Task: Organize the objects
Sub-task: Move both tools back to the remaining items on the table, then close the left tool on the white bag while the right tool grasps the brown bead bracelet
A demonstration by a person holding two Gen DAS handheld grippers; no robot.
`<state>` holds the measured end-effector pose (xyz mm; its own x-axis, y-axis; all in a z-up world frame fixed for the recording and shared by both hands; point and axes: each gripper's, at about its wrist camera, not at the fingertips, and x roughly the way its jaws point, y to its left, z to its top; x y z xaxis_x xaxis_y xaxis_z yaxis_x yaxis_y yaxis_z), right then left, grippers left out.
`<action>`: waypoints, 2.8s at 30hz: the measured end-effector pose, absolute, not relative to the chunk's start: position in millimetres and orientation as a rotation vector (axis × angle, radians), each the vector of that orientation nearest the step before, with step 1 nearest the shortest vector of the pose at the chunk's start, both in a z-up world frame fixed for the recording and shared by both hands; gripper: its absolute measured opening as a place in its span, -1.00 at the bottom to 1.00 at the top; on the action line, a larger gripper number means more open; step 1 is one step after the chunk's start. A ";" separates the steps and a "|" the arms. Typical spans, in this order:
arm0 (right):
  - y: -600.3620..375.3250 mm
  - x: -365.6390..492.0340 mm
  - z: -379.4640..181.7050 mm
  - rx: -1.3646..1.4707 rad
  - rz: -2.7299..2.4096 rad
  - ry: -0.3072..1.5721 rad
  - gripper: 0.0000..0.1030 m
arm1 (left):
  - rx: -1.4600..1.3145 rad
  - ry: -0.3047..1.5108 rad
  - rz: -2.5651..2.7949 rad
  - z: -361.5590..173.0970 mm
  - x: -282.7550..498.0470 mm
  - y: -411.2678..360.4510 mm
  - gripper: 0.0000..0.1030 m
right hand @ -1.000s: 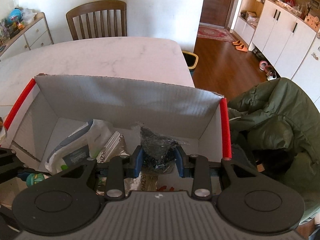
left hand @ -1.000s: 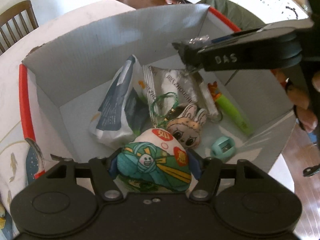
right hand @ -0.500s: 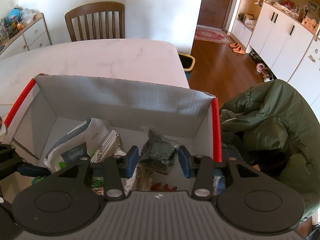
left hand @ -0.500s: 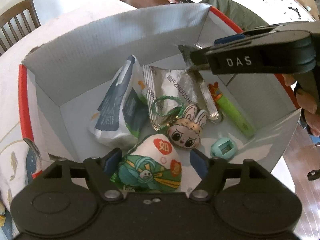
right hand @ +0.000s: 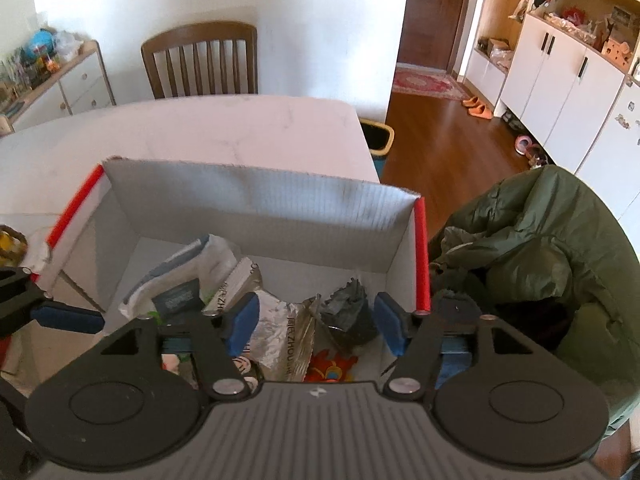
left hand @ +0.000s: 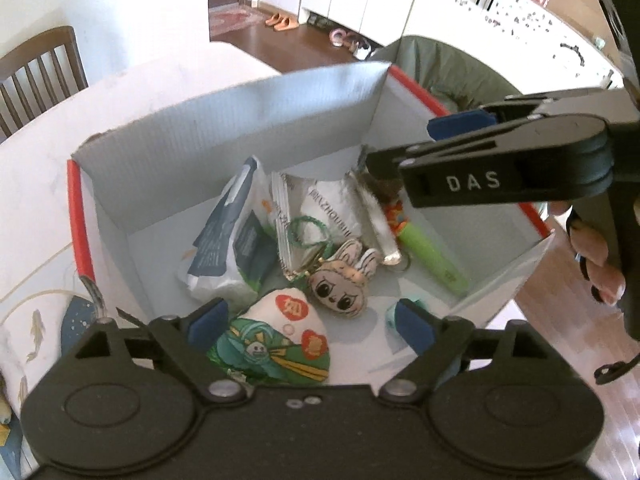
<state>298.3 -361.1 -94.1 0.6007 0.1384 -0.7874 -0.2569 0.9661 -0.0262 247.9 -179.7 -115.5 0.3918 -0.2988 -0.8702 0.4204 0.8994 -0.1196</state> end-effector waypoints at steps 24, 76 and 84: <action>-337.9 222.1 -15.7 -0.043 0.287 0.755 0.48 | 0.029 0.820 -0.396 -39.0 190.8 -106.2 0.94; -34.2 239.6 -61.3 -0.151 0.517 0.871 0.62 | -0.110 0.765 -0.043 -105.4 170.9 196.2 0.99; -7.9 255.3 -93.1 -0.178 0.506 0.945 0.62 | -0.120 0.803 -0.024 -140.3 188.8 212.0 0.99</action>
<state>255.3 -7.9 -93.1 0.4800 0.3362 -0.8103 -0.4881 0.8699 0.0717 188.8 212.0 -140.3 0.6947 -0.0667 -0.7162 -0.0245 0.9929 -0.1162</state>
